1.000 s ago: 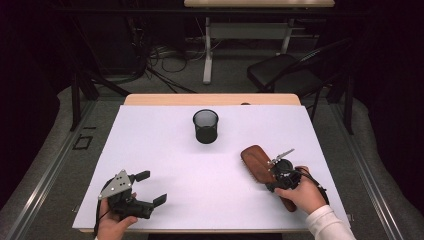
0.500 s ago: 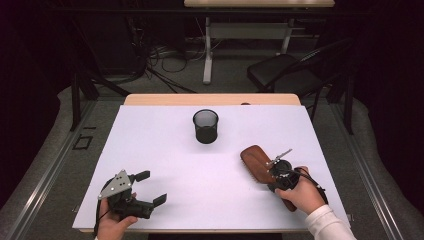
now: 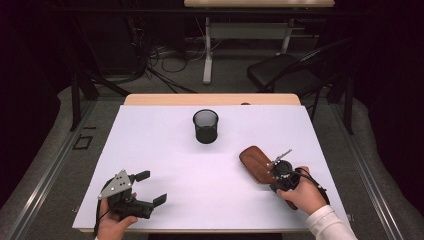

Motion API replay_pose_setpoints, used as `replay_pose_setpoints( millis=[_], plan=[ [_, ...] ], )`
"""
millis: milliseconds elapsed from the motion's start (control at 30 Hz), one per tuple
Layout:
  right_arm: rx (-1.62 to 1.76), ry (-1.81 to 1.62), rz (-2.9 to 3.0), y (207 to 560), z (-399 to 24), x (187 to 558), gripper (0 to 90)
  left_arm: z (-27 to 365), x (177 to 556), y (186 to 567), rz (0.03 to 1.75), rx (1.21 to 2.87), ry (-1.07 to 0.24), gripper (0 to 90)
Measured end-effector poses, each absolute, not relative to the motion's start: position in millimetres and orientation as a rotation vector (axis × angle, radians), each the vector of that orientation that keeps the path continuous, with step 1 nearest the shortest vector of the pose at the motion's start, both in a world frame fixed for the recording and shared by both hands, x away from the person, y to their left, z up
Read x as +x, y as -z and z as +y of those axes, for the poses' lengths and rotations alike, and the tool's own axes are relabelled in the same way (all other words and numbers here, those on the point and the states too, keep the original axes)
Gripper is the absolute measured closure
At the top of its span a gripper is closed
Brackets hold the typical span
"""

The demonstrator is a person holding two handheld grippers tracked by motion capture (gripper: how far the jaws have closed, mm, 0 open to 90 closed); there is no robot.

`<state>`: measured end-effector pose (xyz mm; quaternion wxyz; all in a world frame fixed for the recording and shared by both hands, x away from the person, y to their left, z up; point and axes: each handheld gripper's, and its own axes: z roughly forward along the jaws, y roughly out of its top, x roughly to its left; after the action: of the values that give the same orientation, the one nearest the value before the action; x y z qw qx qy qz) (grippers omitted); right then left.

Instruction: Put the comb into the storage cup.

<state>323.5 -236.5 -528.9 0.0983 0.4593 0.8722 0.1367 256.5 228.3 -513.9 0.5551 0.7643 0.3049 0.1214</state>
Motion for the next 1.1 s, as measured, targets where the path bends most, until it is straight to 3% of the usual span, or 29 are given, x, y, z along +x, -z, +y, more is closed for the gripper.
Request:
replay_pose_setpoints(
  millis=[933,1100],
  plan=[
    [1.371,-0.324,2.539,523,-234,316,72.7,228,257,514,0.724,1.804,-0.287,0.4],
    [1.351,-0.438,2.482,528,-235,312,72.7,228,257,514,0.721,1.805,-0.288,0.4]
  ],
)
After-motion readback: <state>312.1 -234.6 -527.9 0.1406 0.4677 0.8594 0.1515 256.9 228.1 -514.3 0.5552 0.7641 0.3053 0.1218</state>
